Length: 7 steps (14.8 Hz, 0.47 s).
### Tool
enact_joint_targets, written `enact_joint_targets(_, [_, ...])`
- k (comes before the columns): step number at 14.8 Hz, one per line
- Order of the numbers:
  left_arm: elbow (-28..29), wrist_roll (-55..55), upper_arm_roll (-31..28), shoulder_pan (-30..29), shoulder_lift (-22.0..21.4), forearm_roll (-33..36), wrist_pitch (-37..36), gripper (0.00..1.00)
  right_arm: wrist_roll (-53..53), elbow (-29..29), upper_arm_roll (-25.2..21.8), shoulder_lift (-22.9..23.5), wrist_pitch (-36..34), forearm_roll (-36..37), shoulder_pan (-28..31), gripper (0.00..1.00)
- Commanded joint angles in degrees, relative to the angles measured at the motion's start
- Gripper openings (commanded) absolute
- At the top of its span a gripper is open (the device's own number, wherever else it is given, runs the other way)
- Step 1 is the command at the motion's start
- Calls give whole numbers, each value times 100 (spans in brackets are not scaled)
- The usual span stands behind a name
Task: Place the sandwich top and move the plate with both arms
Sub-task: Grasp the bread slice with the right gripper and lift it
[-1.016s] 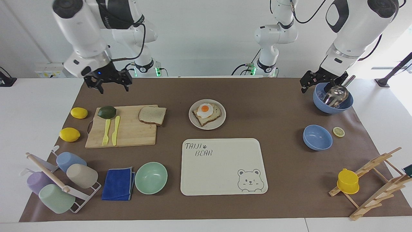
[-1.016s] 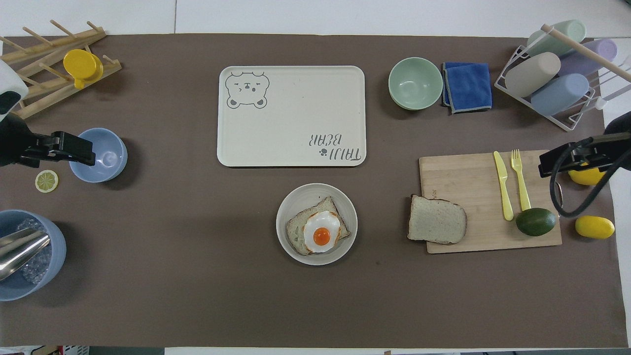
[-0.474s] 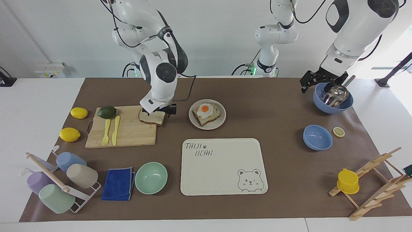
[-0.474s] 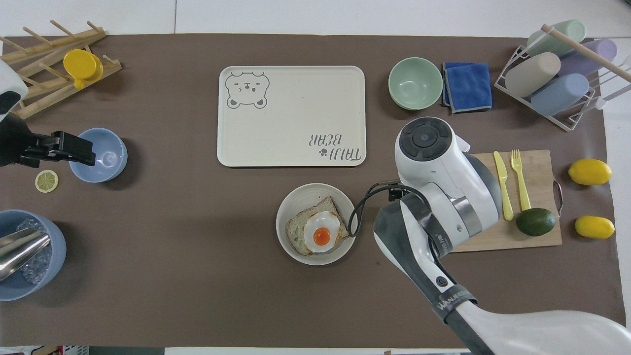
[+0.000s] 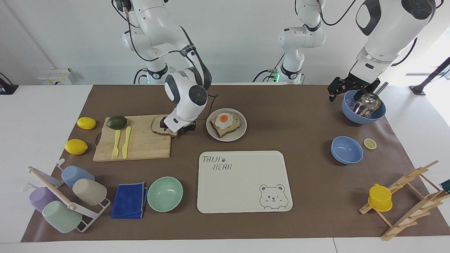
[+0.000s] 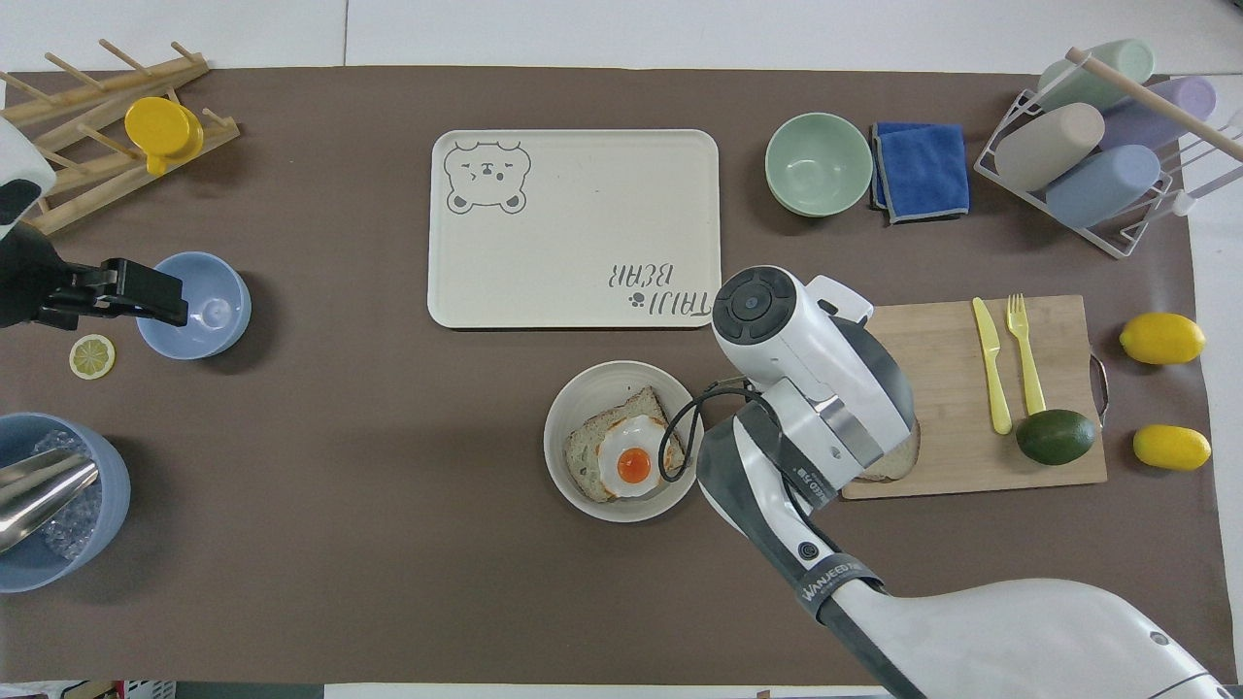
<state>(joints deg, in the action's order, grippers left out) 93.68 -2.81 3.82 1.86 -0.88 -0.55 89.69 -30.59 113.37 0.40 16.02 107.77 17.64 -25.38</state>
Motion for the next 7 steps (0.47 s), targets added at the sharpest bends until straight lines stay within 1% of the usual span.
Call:
enact_joint_targets(1, [80, 43, 75, -89, -79, 108, 58, 100, -105, 141, -14, 41, 87, 135, 7, 100])
enact_joint_targets(5, [80, 43, 75, -98, -79, 108, 58, 100, -105, 264, -14, 41, 95, 170, 7, 100])
enact_joint_targets(6, [80, 43, 75, -89, -79, 108, 58, 100, -70, 299, -14, 33, 95, 179, 16, 97])
enact_joint_targets(7, [80, 43, 75, -98, -79, 108, 58, 100, -61, 317, -14, 24, 104, 179, 7, 89])
